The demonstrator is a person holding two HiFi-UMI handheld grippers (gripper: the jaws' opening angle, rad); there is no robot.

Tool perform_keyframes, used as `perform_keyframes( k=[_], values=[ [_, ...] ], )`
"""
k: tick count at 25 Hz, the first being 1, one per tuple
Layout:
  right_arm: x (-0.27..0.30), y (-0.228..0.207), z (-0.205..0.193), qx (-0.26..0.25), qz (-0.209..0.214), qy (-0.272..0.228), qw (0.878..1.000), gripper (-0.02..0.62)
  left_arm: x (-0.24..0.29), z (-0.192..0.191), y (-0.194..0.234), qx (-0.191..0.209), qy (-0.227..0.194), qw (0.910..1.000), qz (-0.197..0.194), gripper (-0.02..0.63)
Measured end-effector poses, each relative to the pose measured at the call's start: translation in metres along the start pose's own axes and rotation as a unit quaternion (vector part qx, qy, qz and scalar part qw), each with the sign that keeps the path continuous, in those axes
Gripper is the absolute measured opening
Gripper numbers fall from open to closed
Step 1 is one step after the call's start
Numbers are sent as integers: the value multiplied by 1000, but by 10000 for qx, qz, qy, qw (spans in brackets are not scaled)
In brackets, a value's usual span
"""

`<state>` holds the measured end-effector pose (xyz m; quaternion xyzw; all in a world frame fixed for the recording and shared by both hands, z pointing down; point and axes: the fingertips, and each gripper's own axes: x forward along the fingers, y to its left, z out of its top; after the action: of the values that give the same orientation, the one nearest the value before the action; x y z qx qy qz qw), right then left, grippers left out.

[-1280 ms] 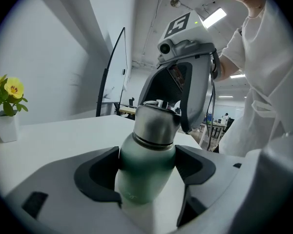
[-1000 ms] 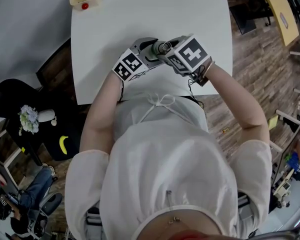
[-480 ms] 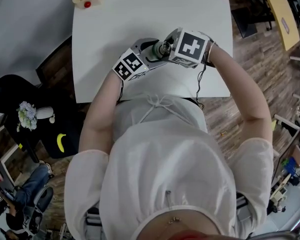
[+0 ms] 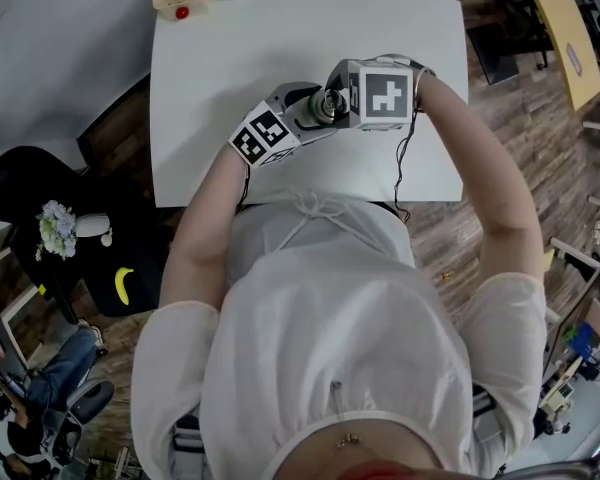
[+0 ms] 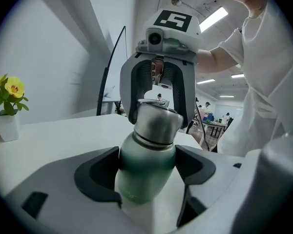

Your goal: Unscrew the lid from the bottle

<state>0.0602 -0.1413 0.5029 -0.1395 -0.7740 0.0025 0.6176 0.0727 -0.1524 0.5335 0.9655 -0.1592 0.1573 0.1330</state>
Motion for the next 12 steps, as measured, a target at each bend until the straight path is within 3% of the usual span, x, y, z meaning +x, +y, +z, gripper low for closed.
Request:
perform_keyframes(
  k=[2,5,9,12],
  values=[
    [-2,-8,2,529,-191,-231,9981,310,0,0,1,-90,-34,10000,-3,371],
    [-3,-5,3,1393,-232,-725,9873,333,-1,0,2,-130,-29,9999,30,371],
    [1,-2,2,2729,-535,-1234,9526,301,-1,0,3,-109,-35,9999,6,371],
    [4,-1,5,3245,-714,-1425,9323,301,-2,0,3,-116,-52,9999,3,371]
  ],
)
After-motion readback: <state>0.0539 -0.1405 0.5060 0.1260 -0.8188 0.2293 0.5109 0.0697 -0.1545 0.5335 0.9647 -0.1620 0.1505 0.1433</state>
